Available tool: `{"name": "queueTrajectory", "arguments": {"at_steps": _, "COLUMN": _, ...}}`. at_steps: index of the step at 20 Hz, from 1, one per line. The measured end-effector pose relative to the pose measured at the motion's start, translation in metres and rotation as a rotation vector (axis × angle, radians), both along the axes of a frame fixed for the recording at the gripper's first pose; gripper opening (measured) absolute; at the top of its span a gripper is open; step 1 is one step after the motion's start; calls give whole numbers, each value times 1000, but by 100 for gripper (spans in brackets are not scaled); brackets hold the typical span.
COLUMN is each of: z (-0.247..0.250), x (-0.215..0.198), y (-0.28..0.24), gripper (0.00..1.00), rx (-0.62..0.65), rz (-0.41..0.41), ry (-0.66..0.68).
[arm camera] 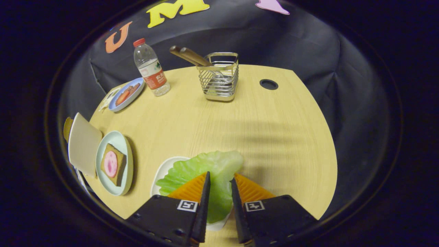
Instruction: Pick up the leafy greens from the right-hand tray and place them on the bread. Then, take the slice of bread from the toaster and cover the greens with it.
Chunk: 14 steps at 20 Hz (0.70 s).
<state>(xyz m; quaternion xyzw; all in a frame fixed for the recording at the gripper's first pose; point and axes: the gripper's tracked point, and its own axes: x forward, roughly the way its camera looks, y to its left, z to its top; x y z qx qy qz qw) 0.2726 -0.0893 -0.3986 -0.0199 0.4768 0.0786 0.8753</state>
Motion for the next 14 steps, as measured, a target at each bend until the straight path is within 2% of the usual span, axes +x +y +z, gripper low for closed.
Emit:
{"name": "queueTrajectory", "arguments": {"at_steps": 1, "z": -1, "x": 0, "y": 3, "gripper": 33, "rx": 7, "rz": 12, "ry": -3}}
{"name": "queueTrajectory", "arguments": {"at_steps": 6, "z": -13, "x": 0, "y": 12, "gripper": 33, "rx": 12, "rz": 35, "ry": 45}}
{"name": "queueTrajectory", "arguments": {"at_steps": 9, "z": -13, "x": 5, "y": 15, "gripper": 22, "rx": 11, "rz": 52, "ry": 28}}
{"name": "queueTrajectory", "arguments": {"at_steps": 11, "z": -12, "x": 6, "y": 21, "gripper": 22, "rx": 27, "rz": 72, "ry": 19}}
{"name": "queueTrajectory", "arguments": {"at_steps": 13, "z": -10, "x": 7, "y": 19, "gripper": 3, "rx": 3, "rz": 83, "ry": 6}}
{"name": "queueTrajectory", "arguments": {"at_steps": 14, "z": -5, "x": 6, "y": 20, "gripper": 3, "rx": 8, "rz": 92, "ry": -6}}
